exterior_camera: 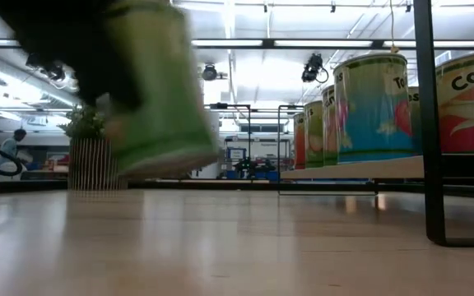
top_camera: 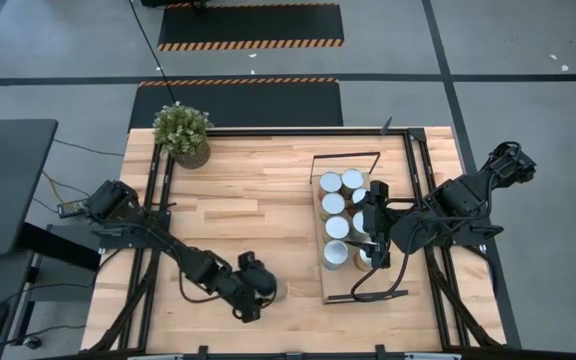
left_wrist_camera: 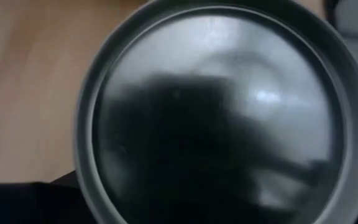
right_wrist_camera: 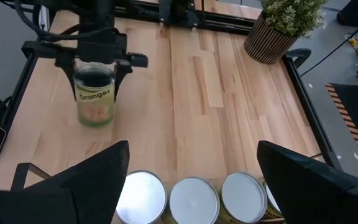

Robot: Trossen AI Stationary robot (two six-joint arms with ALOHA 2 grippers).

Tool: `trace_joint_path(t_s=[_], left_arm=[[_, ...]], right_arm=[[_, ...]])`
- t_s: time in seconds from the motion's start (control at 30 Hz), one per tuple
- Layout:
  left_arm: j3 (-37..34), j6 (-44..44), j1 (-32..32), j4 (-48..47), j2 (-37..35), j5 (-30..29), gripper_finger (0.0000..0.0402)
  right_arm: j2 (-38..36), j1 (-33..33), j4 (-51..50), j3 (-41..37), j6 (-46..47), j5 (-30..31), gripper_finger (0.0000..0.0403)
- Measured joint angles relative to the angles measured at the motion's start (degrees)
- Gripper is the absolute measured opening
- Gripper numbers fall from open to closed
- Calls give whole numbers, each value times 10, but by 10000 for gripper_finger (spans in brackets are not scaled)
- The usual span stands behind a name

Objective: Pick and place cans onto a shelf
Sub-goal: Put the canned oranges on the shelf

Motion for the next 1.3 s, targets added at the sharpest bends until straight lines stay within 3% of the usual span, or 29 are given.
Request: trace_joint_path(t_s=[0.27, 0.43, 0.73, 0.9, 1.3], left_arm=[[15, 114, 64, 183, 61, -25, 288], [112, 182, 102, 160, 117, 32, 288], [288, 237, 125, 5, 191, 76, 288], [310, 239, 125, -18, 207, 87, 288], [312, 226, 125, 35, 221, 75, 288]], right_arm=[[-5, 0, -1, 0, -3, 0, 362], [-7, 0, -1, 0, -3, 0, 362], [-8, 3, -17, 0, 14, -20, 362], [-8, 6, -19, 0, 21, -20, 362], [-8, 7, -13, 0, 16, -17, 362]])
